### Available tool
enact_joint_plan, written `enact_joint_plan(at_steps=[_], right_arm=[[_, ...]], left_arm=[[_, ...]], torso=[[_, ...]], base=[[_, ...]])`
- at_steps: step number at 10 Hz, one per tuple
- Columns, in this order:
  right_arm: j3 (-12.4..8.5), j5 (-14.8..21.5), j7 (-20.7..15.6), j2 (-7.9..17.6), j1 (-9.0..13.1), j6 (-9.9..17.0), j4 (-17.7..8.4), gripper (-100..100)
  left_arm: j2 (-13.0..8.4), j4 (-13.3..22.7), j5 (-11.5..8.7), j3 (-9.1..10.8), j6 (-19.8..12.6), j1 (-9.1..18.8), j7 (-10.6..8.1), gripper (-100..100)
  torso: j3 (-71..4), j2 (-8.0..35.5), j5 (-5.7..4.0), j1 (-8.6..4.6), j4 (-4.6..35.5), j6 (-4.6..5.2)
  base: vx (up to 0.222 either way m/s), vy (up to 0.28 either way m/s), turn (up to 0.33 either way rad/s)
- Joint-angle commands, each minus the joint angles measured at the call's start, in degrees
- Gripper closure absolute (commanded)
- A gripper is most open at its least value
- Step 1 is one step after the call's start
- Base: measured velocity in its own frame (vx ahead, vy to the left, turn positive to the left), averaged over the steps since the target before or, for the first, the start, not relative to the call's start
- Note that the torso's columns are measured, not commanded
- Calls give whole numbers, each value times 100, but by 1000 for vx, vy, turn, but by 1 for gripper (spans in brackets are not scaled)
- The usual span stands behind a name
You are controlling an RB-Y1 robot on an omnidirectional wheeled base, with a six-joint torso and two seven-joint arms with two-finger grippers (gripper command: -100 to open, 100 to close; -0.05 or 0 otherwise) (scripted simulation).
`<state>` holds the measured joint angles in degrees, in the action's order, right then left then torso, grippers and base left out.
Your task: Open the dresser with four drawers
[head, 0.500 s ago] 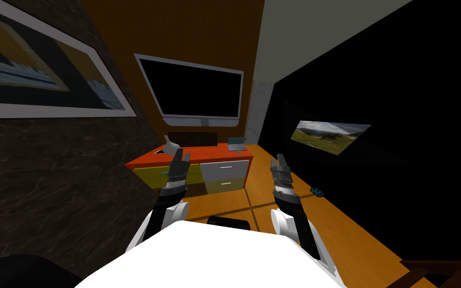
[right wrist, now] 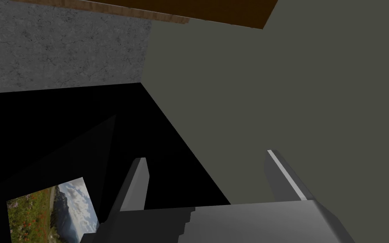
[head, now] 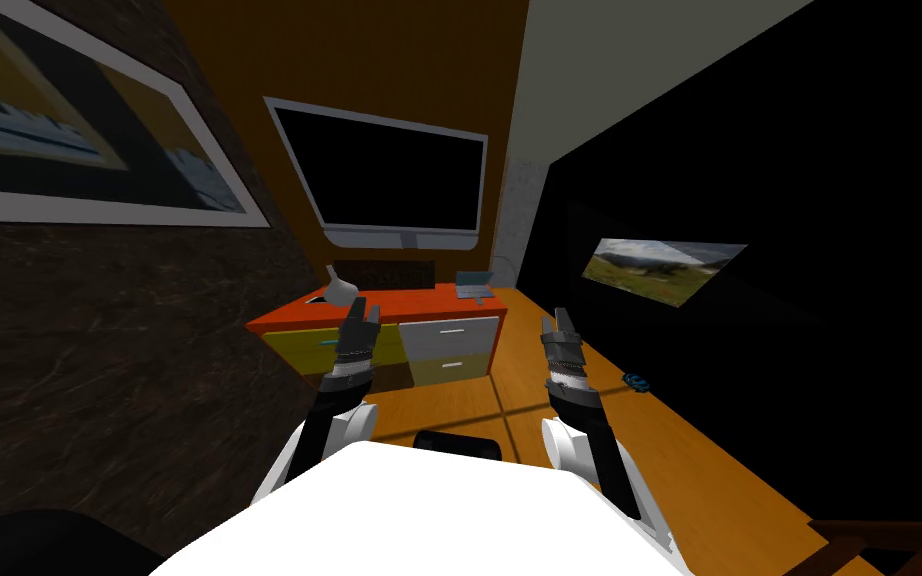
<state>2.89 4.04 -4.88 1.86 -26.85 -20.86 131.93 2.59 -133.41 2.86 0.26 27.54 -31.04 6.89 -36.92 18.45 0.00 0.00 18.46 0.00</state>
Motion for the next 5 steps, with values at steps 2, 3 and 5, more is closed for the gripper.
enact_joint_plan(at_steps=[2,3,5], right_arm=[[0,0,0,0,0,0,0,0],[0,0,0,0,0,0,0,0],[0,0,0,0,0,0,1,0]], left_arm=[[0,0,0,0,0,0,0,0],[0,0,0,0,0,0,0,0],[-236,72,0,5,8,16,1,-100]], torso=[[-1689,847,0,0,846,0],[-2535,1271,0,0,1269,0],[-4227,2116,0,0,2114,0]], base=[[0,0,0],[0,0,0],[7,-3,1]])
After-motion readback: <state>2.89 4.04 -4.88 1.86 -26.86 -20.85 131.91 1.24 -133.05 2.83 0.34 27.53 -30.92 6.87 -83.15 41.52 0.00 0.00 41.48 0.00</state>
